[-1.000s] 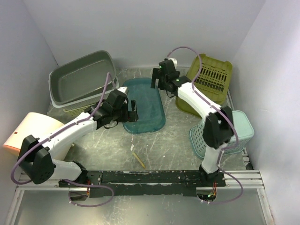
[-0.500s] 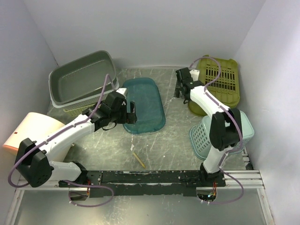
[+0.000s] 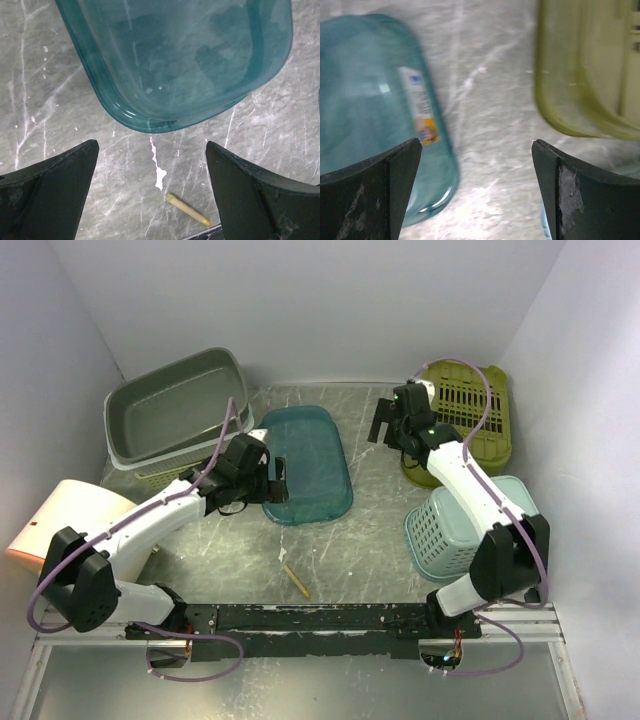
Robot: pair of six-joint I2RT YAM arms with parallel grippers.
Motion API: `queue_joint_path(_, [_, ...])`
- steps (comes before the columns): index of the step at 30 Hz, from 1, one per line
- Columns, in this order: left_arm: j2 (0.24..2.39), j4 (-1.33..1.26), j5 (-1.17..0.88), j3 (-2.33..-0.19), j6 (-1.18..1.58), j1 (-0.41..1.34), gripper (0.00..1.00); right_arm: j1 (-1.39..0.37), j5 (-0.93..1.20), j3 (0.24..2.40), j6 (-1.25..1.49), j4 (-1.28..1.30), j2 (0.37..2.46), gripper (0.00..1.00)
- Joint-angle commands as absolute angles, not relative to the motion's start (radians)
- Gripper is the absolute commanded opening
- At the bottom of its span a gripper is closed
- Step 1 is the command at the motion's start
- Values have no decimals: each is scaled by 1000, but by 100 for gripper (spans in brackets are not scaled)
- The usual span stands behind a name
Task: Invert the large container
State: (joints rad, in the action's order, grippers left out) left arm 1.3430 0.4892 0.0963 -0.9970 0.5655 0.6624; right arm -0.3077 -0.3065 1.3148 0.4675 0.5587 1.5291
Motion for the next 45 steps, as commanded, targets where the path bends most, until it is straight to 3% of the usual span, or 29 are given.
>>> queue_joint_path(1, [1367, 452, 93, -982, 597, 631, 100, -368, -102, 1258, 436, 399, 1444, 93])
queue_joint_path(10, [1642, 286, 16, -1105, 539, 588, 99, -393, -143, 1214, 448, 448, 1382, 93])
queue_joint_path(17, [1922, 221, -151, -1359, 396, 588, 97, -392, -218, 1129, 452, 501, 1203, 93])
queue_joint_path(23, [2034, 225, -250, -1568, 368, 592, 95, -391, -231, 1085, 445, 505, 1127, 93])
queue_joint_path(28, [1925, 311, -200, -1620, 369, 591, 96, -397, -121, 1058, 440, 463, 1142, 93])
queue_joint_path(32, [1773, 409, -173, -1601, 370, 590, 97, -515, -18, 906, 430, 235, 1114, 92])
queue_joint_path(39, [1403, 549, 66, -1446, 405, 573, 100, -737, -21, 968, 480, 128, 1469, 91])
queue_joint_path(45, [1245, 663, 187, -1447, 409, 556, 100, -789, 1, 1130, 510, 41, 1750, 92])
